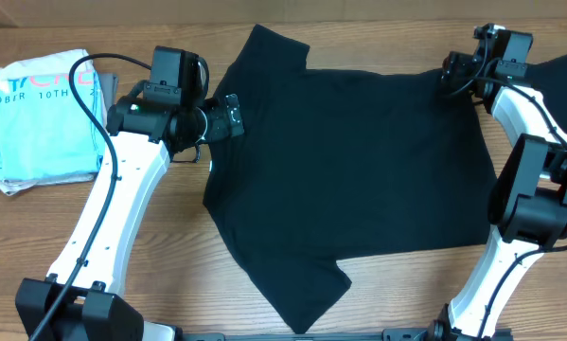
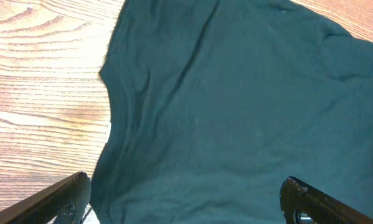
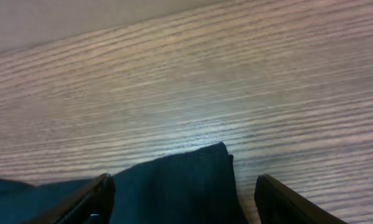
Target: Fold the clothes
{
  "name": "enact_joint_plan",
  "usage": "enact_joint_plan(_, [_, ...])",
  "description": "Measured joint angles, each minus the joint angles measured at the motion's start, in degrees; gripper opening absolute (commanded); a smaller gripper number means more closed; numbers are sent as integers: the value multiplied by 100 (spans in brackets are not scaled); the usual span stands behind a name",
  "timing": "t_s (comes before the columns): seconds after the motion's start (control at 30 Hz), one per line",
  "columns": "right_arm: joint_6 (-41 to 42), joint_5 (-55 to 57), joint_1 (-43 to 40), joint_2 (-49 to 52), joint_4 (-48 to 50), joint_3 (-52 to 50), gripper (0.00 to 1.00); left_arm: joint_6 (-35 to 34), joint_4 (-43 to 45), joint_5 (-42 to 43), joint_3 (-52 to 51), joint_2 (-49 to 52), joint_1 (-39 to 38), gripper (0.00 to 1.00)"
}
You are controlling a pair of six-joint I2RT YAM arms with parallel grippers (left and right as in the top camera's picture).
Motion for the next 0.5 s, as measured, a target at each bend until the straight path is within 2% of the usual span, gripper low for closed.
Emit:
enact_joint_plan(0.2, [42, 46, -42, 111, 61, 0, 72, 0, 0, 0, 0, 0, 0, 100])
enact_joint_plan(0.5, [350, -208, -90, 387, 466, 0, 73, 0, 0, 0, 0, 0, 0, 100])
